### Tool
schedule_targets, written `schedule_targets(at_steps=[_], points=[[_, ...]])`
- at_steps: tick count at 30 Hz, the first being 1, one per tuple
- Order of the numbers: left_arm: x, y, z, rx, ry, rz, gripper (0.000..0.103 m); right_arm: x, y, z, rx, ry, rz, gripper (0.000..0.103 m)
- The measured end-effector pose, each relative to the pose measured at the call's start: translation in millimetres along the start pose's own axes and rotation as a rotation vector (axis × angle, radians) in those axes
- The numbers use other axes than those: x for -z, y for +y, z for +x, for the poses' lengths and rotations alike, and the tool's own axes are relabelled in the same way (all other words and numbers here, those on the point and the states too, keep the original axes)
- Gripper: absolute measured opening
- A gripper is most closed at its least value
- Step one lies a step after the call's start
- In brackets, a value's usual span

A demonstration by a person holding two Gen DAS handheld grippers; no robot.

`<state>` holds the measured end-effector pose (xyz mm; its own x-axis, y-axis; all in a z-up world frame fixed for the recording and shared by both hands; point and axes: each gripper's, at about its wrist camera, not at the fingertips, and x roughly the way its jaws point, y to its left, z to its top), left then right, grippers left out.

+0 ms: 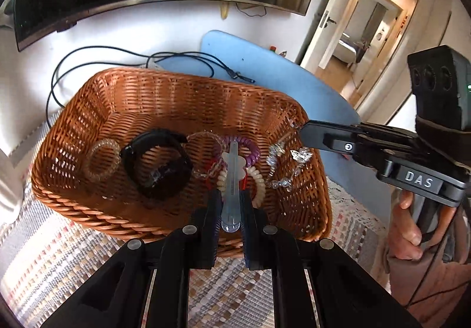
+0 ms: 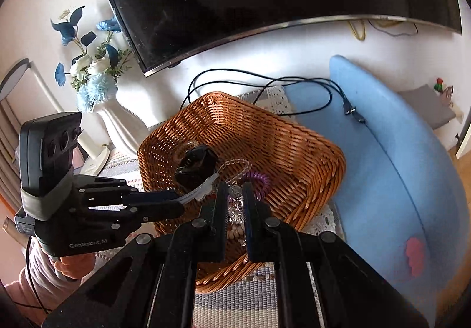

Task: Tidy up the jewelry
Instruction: 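Carry the blue clip and silver earring into the wicker basket and open both tools, then grasp the gold hair clip with left tool while right tool grasps silver earring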

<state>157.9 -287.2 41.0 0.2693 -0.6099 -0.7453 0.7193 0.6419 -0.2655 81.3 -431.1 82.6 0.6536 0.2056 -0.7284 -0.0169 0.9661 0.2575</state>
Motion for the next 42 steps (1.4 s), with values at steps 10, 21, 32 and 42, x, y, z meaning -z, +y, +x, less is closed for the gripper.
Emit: schedule_targets(at_steps=[10,21,32,42], points=[[17.0,9.7,-50.6,0.02,-0.062,-0.039,0.028,4.8,18.4,-24.7,0.007,-0.036,-0.022,0.024],[78.5,21.2,-151.0,-0.071,-0.202,-0.09,0.028,23.4,77.5,-57.4,-0.077,-0.062,-0.1,0.029],[172.3,63.6,-173.9,-0.142,-0.214,-0.235,0.029,90.6,138.3,-4.6,-0.202,0.054,-0.173,0.036],[207.3,96.6,-139.3,-0.211,-0.051,-0.248,0.029,102.4,139.7,22.8,-0.198,0.073,-0.186,0.036]])
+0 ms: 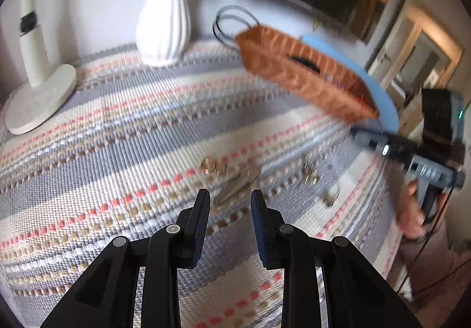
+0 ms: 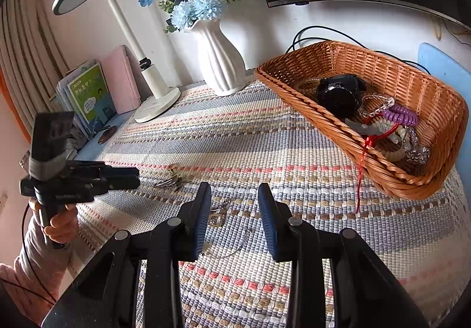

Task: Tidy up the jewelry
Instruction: 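Grasp the gold hair clip with left tool while right tool grasps silver earring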

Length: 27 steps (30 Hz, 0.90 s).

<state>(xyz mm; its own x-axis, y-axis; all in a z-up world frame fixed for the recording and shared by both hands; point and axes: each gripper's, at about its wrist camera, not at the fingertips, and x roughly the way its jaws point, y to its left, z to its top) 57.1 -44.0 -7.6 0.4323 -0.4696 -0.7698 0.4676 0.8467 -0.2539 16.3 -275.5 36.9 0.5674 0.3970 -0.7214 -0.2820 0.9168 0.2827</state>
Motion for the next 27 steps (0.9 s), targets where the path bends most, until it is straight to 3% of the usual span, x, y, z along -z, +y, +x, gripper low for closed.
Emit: schedule_targets(at_steps=[4,10,19,27], points=[[-3.5,-8.8,12.0,-0.064,0.033,0.074,0.029,0.8,-2.1,2.8,-0.005,0.015,0.009,0.036],[-16.9,1.1,38.3,-0.022,0.109,0.085,0.029,0.0,-6.1,3.0,-0.026,0.012,0.022,0.036],[-22.9,-18.4,49.3,-0.004,0.096,0.155,0.029,0.2,-15.7,4.2,-0.058,0.015,0.083,0.036],[-29.0,-30.3,57.2,0.006,0.076,0.157,0.028,0.7,-8.2,4.3,-0.032,0.02,0.045,0.036]])
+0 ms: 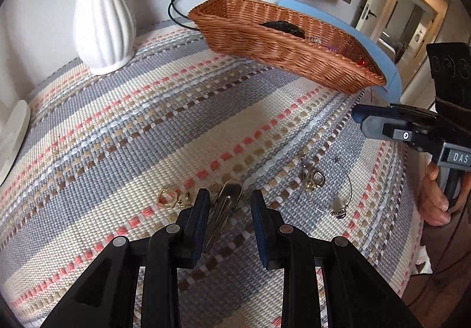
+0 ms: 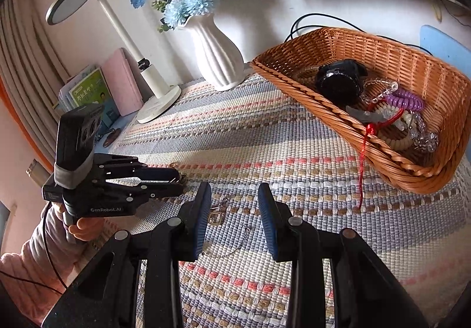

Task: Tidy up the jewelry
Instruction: 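Grasp the gold hair clip with left tool while right tool grasps silver earring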

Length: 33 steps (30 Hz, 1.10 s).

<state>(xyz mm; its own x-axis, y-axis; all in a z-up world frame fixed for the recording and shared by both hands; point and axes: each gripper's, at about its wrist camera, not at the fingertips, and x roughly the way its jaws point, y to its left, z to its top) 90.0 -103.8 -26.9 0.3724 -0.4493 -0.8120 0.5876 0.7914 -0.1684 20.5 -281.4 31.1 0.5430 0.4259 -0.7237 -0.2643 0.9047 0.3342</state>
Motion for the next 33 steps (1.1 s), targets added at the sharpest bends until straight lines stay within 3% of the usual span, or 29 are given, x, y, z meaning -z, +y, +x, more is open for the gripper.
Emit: schedule_targets(at_steps=[4,12,19,25,27,30,33], points=[[3.5,3.9,-1.9,0.016,-0.023,-0.029,0.02,5.3,14.0,-3.0,0.025,0.015,-0.04,0.036],[7.9,8.0,-4.9,0.066,-0.042,-0.055,0.02,38.8,68.3,8.3,0.078,0.129,-0.261,0.036],[8.6,7.6,-3.9,0.072,-0.037,-0.056,0.02,43.7,85.3,30.2,0.141,0.191,-0.352,0.035],[8.3,6.4,-4.1,0.069,-0.039,-0.055,0.02,44.7,85.9,43.3,0.161,0.235,-0.381,0.021],[8.5,4.5,-4.2,0.06,-0.04,-0.048,0.02,46.9,90.2,41.5,0.142,0.241,-0.41,0.012],[8.2,3.3,-4.0,0.046,-0.044,-0.046,0.02,50.9,97.5,38.8,0.125,0.238,-0.425,0.012],[8.2,5.7,-5.9,0.045,-0.053,-0.053,0.02,46.3,100.2,24.9,0.044,0.205,-0.39,0.012]])
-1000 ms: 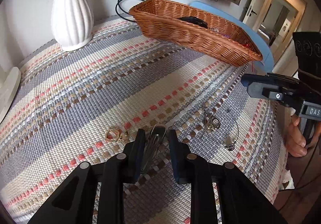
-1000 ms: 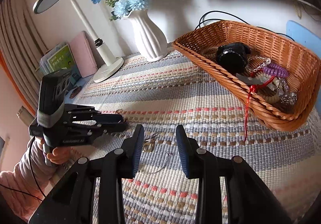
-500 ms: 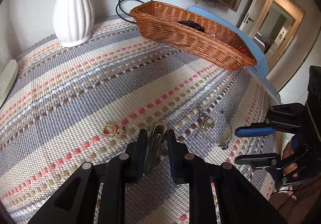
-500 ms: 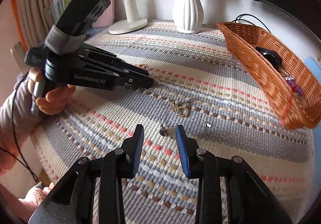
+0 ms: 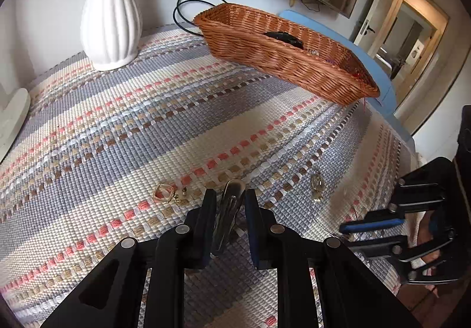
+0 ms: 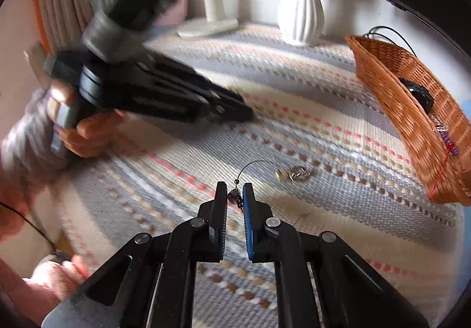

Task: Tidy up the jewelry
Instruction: 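Grasp the gold hair clip with left tool while right tool grasps silver earring, then carry the gold clip and silver earring into the wicker basket and release both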

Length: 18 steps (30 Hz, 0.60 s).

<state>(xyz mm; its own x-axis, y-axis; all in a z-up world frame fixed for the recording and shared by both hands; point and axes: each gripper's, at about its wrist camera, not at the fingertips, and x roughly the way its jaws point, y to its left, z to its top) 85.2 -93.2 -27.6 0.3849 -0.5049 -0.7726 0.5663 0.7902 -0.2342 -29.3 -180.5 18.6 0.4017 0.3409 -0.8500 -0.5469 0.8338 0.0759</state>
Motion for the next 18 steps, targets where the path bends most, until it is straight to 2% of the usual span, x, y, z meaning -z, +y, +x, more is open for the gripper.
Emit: schedule_targets(at_steps=[4,10,13,18], points=[[-1.1,7.4,-3.6,0.041,-0.012,-0.033,0.02,-6.3,-11.4,-38.4,-0.116,-0.132,0.067,0.012],[-1.8,9.3,-9.0,0.093,-0.026,-0.054,0.02,-4.6,-43.6,-77.5,-0.197,-0.252,0.182,0.012],[-2.6,10.4,-13.9,0.128,-0.042,-0.064,0.02,-0.6,-53.9,-90.5,-0.182,-0.283,0.219,0.012],[-8.2,11.1,-28.4,0.16,-0.076,-0.083,0.02,-1.8,-81.4,-110.7,-0.108,-0.326,0.262,0.012]])
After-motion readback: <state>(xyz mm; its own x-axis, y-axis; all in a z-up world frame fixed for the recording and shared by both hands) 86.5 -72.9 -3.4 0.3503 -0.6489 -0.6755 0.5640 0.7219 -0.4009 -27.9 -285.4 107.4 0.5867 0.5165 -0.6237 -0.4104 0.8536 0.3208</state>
